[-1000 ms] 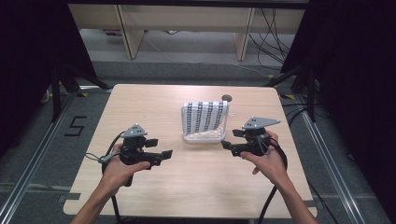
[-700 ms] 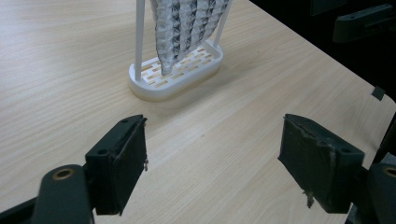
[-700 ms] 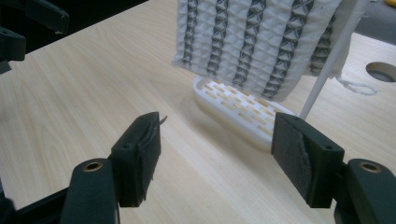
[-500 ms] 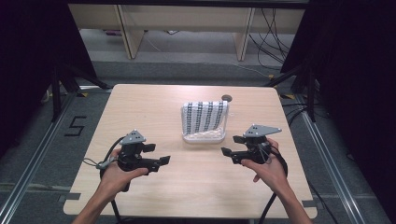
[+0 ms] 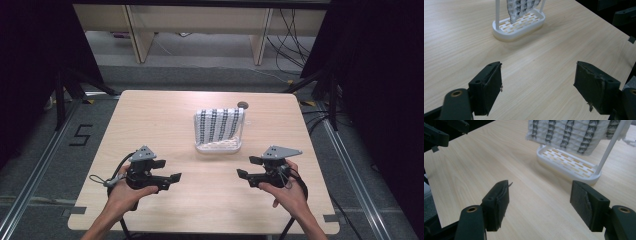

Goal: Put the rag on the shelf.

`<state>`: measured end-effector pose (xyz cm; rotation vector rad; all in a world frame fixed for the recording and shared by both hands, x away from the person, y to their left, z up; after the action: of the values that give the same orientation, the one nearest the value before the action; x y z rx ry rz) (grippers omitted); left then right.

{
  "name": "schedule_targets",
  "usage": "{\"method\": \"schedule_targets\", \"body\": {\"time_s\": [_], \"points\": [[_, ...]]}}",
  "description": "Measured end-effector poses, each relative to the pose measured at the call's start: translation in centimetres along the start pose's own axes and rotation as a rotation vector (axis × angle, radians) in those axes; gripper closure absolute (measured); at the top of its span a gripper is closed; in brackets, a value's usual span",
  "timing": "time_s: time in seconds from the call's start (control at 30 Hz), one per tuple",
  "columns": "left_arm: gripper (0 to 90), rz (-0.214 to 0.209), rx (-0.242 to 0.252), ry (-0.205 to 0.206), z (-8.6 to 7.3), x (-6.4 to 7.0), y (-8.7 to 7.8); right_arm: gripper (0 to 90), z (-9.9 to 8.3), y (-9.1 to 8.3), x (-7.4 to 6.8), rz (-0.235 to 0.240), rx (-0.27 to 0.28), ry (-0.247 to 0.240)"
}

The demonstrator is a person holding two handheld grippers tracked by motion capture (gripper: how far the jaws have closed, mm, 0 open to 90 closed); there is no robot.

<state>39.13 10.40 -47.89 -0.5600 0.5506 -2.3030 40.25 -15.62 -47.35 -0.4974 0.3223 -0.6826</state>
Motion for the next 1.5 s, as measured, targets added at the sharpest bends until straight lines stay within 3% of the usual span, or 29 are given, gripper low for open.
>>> {"method": "schedule_targets", "body": {"time_s": [0.03,0.1,0.2,0.23,0.4,0.43,0.47,0.5,0.53,0.7,0.73,0.77,0.87,1.03,1.07,1.1,1.13,1.17,1.2,1.23,1.27,1.3,1.33,1.4,1.43,1.5], "points": [[21.1,-0.001,-0.007,0.001,-0.2,0.0,0.0,32.8,-0.3,0.0,-0.3,0.001,-0.014,0.03],[21.1,-0.002,-0.004,-0.005,-0.4,0.0,0.1,32.6,-0.5,0.1,-0.1,-0.004,-0.011,0.0],[21.1,0.004,-0.015,-0.004,-1.0,-0.1,0.2,32.4,-1.1,0.2,-0.4,-0.004,-0.027,0.03],[21.1,0.009,-0.008,-0.006,-1.1,-0.2,0.2,32.4,-1.3,0.2,-0.2,-0.004,-0.028,0.004],[21.1,0.009,-0.027,0.013,-1.9,-0.3,0.2,32.1,-2.2,0.4,-0.3,-0.002,-0.036,0.016],[21.1,0.025,-0.012,0.003,-2.0,-0.2,0.2,32.1,-2.5,0.3,-0.5,0.009,-0.044,0.033],[21.1,0.024,-0.012,0.008,-2.2,-0.1,0.2,31.9,-2.7,0.2,-0.3,-0.01,-0.036,0.021],[21.2,0.025,-0.025,0.031,-2.4,-0.2,0.1,31.9,-2.9,0.2,-0.4,-0.009,-0.036,0.033],[21.2,0.026,-0.006,0.012,-2.5,-0.1,0.2,31.9,-3.1,0.2,-0.5,-0.009,-0.037,0.042],[21.2,0.023,0.003,0.001,-3.7,0.0,-0.4,31.1,-4.0,0.0,-0.6,0.008,-0.03,0.035],[21.2,0.026,0.001,0.005,-3.8,0.0,-0.5,30.5,-4.3,-0.1,-1.0,0.021,-0.046,0.065],[21.1,0.034,-0.003,0.013,-4.0,-0.1,-0.7,30.0,-4.3,-0.1,-0.7,0.014,-0.035,0.047],[21.1,0.035,0.007,0.016,-4.4,-0.1,-0.9,29.6,-4.7,-0.2,-0.8,0.01,-0.041,0.079],[21.1,0.043,-0.002,0.02,-5.2,0.1,-1.3,29.2,-5.5,-0.3,-0.5,-0.012,-0.055,0.055],[21.0,0.04,-0.012,0.036,-5.4,0.0,-1.3,29.1,-5.8,-0.3,-0.6,-0.011,-0.057,0.057],[21.0,0.043,0.003,0.02,-5.4,0.2,-1.2,29.1,-6.0,-0.4,-0.9,-0.012,-0.069,0.08],[20.9,0.035,-0.001,0.019,-5.7,0.2,-1.2,29.0,-6.1,-0.4,-0.5,-0.021,-0.063,0.036],[20.9,0.045,-0.013,0.028,-6.0,0.1,-1.3,28.8,-6.3,-0.5,-0.8,-0.02,-0.071,0.058],[20.9,0.05,-0.009,0.025,-6.1,0.1,-1.2,28.7,-6.5,-0.5,-0.7,-0.024,-0.072,0.046],[20.9,0.057,-0.034,0.055,-6.4,-0.2,-1.4,28.6,-6.6,-0.5,-0.8,-0.025,-0.072,0.05],[20.9,0.061,-0.032,0.051,-6.6,-0.1,-1.3,28.4,-6.9,-0.6,-1.1,-0.023,-0.087,0.065],[20.9,0.063,-0.024,0.045,-6.7,-0.1,-1.2,28.3,-7.0,-0.6,-0.9,-0.034,-0.083,0.031],[20.9,0.068,-0.033,0.054,-6.9,-0.1,-1.3,28.3,-7.1,-0.6,-1.0,-0.035,-0.083,0.035],[20.9,0.06,-0.048,0.068,-7.2,-0.1,-1.3,28.1,-7.5,-0.7,-1.3,-0.01,-0.091,0.043],[20.9,0.063,-0.051,0.075,-7.2,-0.2,-1.3,28.1,-7.6,-0.8,-1.3,-0.032,-0.093,0.042],[20.9,0.063,-0.03,0.049,-7.2,-0.1,-1.0,28.0,-7.7,-0.8,-1.5,-0.035,-0.088,0.042]]}}
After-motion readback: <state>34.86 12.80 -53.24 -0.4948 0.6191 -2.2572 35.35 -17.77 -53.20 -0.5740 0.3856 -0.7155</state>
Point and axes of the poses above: each handheld gripper's, and its own axes: y roughly forward along the jaws, z roughly out of its top, x roughly to its right, the point moved 9 cm from there along y, roughly forward along the jaws, and after that the axes turned 2 degrees about x, right-handed, at the moved point
